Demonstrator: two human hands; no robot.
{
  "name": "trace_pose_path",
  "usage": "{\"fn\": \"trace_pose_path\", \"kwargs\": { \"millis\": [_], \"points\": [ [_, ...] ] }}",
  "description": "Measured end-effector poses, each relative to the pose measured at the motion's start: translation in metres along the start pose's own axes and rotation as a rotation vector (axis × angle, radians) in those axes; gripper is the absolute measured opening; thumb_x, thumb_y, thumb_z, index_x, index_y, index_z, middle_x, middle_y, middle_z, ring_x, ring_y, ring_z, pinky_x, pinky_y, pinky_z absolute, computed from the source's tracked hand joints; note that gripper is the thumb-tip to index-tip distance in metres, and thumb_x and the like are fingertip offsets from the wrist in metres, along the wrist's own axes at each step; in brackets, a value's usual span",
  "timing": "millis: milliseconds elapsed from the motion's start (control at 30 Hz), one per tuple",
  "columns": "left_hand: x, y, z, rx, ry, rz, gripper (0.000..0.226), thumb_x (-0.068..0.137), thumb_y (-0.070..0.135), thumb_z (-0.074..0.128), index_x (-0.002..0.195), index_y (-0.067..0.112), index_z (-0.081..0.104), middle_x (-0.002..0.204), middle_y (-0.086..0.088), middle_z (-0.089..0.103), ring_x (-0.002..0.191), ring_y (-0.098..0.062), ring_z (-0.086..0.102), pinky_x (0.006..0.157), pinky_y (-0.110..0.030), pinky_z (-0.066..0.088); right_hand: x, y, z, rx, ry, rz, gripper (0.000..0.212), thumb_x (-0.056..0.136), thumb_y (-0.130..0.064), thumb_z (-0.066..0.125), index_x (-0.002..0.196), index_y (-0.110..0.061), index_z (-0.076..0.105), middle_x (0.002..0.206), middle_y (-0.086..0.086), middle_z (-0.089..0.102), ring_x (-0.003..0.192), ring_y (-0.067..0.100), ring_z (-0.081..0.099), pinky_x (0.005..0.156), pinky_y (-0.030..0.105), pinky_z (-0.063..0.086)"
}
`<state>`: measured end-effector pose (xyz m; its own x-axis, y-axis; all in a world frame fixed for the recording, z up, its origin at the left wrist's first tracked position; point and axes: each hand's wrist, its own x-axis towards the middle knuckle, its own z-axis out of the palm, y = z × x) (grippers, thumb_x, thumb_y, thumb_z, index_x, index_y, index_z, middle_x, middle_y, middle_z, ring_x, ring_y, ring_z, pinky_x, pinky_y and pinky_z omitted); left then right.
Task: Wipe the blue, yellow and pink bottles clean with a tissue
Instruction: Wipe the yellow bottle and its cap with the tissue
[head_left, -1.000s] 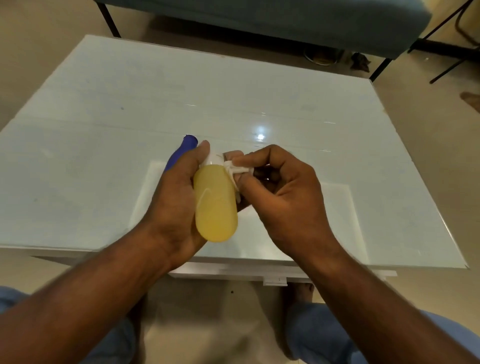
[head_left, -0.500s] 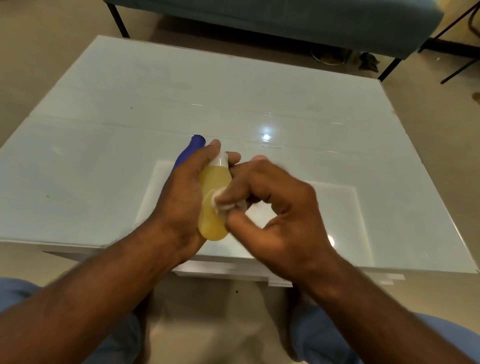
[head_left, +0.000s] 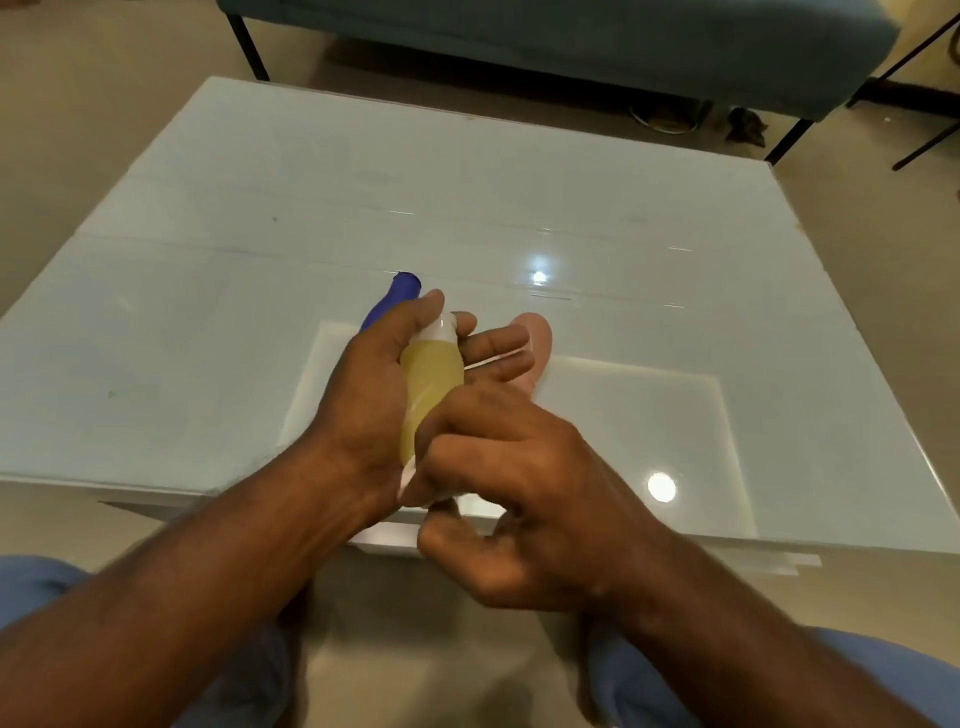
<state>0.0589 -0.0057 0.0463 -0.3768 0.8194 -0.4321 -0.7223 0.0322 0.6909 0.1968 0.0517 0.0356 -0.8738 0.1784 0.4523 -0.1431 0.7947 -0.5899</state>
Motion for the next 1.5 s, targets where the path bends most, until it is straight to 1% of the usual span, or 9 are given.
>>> {"fn": "trace_pose_path", "kwargs": {
  "millis": [233,400,533,633,867,1033,1233,1400,1500],
  "points": [
    [-0.007,-0.016,0.009,0.122,-0.097,0.03,0.056,0.105,0.035,0.044,0.063,0.041,0.08,0.083,0.0,0.079,0.079,-0.017,0.077,0.066,-0.033,0.062,0.011,0.019,-0.02,0.007,0.373,0.23,0.016,0.082,0.006,0.073,0.093,-0.005,0.078,0.098,0.006,0.069,0.091,0.016,0.068,0.074,0.029,0.057],
    [-0.006,-0.002,0.003,0.134,-0.023,-0.004,0.041,0.1,0.049,0.052,0.111,0.014,0.07,0.111,-0.015,0.077,0.102,-0.033,0.075,0.095,-0.048,0.058,0.001,0.002,-0.003,0.032,0.016,-0.007,0.01,0.077,0.005,0.077,0.084,-0.002,0.078,0.092,0.01,0.071,0.087,0.021,0.064,0.081,0.034,0.053],
    [-0.004,-0.003,-0.001,0.114,-0.033,0.006,0.052,0.105,0.048,0.038,0.129,0.009,0.063,0.103,-0.014,0.075,0.088,-0.025,0.075,0.078,-0.042,0.062,0.006,0.018,-0.016,0.071,0.26,0.165,0.016,0.082,0.008,0.078,0.091,-0.006,0.079,0.093,0.006,0.071,0.086,0.013,0.065,0.087,0.035,0.059],
    [-0.006,-0.008,0.003,0.107,-0.054,-0.004,0.04,0.108,0.041,0.039,0.118,0.022,0.073,0.114,-0.017,0.076,0.102,-0.031,0.076,0.086,-0.049,0.062,0.01,0.026,-0.025,0.126,0.438,0.327,0.021,0.092,0.002,0.076,0.1,-0.018,0.076,0.103,0.0,0.071,0.096,0.017,0.073,0.078,0.036,0.065],
    [-0.009,-0.003,0.011,0.211,-0.058,0.104,0.025,0.098,0.036,0.058,0.112,0.018,0.068,0.107,-0.014,0.079,0.101,-0.029,0.077,0.081,-0.041,0.064,0.009,0.025,-0.028,0.25,0.465,0.35,0.018,0.096,-0.001,0.073,0.105,-0.016,0.075,0.104,0.007,0.074,0.1,0.021,0.075,0.083,0.03,0.065],
    [-0.001,-0.002,0.004,0.136,-0.076,0.111,0.083,0.089,0.04,0.073,0.158,0.021,0.031,0.127,-0.018,0.071,0.109,-0.034,0.073,0.085,-0.045,0.062,0.009,0.024,-0.023,0.327,0.43,0.319,0.016,0.095,-0.003,0.073,0.108,-0.013,0.074,0.105,0.01,0.073,0.101,0.028,0.075,0.082,0.05,0.066],
    [-0.004,-0.005,0.002,0.128,-0.037,0.078,0.028,0.097,0.034,0.063,0.116,0.014,0.07,0.096,-0.011,0.075,0.089,-0.025,0.075,0.083,-0.042,0.061,0.006,0.016,-0.014,0.377,0.394,0.253,0.01,0.088,-0.002,0.071,0.094,-0.01,0.072,0.096,0.012,0.068,0.091,0.031,0.071,0.065,0.048,0.063],
    [0.0,0.001,-0.001,0.119,0.007,0.102,0.064,0.095,0.031,0.066,0.153,0.017,0.042,0.112,-0.016,0.072,0.095,-0.032,0.074,0.081,-0.048,0.06,0.003,0.005,-0.008,0.406,0.295,0.186,0.016,0.081,0.01,0.075,0.087,-0.004,0.073,0.092,0.015,0.067,0.094,0.037,0.069,0.057,0.046,0.059],
    [0.0,-0.006,0.001,0.208,-0.09,0.117,0.021,0.101,0.022,0.059,0.11,0.023,0.077,0.101,-0.015,0.075,0.106,-0.038,0.071,0.092,-0.047,0.058,0.007,0.014,-0.015,0.342,0.397,0.237,0.016,0.088,0.006,0.075,0.091,-0.009,0.073,0.093,0.011,0.07,0.092,0.029,0.073,0.064,0.045,0.061]
  ]
}}
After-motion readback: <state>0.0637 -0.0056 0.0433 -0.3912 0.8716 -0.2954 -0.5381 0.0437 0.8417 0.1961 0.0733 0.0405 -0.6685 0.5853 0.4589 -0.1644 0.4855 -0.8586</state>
